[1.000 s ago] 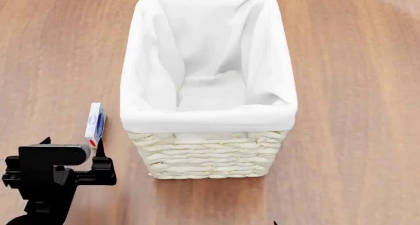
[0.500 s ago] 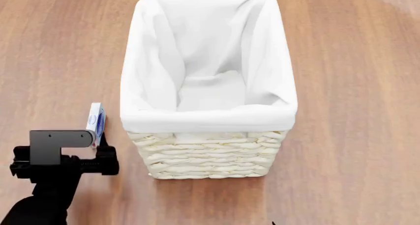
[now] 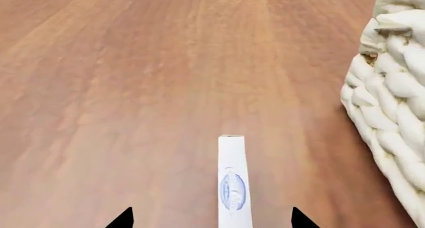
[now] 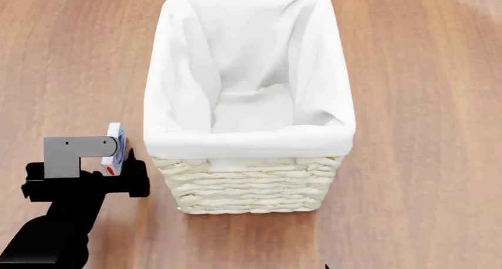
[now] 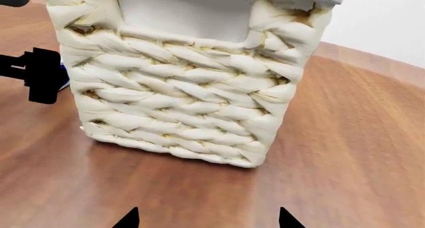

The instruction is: Pick up the cream cheese box, and put it in the basket.

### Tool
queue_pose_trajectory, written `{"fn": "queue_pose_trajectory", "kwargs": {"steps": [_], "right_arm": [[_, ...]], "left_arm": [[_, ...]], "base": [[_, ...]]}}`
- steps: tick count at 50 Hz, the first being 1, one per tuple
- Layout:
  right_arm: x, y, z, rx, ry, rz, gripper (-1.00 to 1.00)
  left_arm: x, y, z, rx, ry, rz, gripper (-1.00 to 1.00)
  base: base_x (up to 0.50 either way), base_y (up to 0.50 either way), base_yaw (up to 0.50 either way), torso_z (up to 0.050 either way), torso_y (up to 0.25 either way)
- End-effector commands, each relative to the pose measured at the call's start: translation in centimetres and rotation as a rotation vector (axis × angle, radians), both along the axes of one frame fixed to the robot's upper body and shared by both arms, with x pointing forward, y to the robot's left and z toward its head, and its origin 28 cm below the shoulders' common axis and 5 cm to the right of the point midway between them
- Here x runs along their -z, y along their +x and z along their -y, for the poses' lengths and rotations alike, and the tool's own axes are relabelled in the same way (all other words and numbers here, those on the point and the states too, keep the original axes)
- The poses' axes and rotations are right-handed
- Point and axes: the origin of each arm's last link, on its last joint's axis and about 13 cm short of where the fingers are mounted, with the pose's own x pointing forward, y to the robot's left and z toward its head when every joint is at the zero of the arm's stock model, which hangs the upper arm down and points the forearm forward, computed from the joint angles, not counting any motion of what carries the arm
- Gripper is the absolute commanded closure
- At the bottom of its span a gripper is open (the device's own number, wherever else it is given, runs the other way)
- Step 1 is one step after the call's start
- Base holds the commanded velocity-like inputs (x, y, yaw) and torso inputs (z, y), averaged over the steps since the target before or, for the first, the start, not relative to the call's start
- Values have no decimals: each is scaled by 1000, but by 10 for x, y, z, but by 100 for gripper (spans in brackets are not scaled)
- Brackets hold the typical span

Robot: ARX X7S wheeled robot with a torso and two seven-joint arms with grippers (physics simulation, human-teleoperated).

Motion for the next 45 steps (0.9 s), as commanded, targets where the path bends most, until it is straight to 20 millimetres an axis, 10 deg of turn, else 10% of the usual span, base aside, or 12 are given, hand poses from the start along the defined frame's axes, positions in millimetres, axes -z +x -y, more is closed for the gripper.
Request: {"fn": "queue_pose_trajectory", "kwargs": {"steps": [1,14,15,35,45], "right_arm": [[-1,0,1,1,6,2,-100],[-2,-2,1,1,15,4,-100],[-2,-2,1,4,14,6,-100],[-2,-3,1,-6,18,7,-100],[0,-2,0,-3,15,6,-100]], "left_arm": [[-6,4,5,14,-42,-27,-100],[-4,2,4,16,-99,-64,-100],[-3,2,4,12,-105,-67,100],[-6,3,3,22,-128,-46,100],[-53,24,-24,15,-61,42,100]], "base": [[0,0,0,0,0],[0,0,0,0,0],[0,0,0,0,0],[1,0,0,0,0],[0,0,0,0,0]]}}
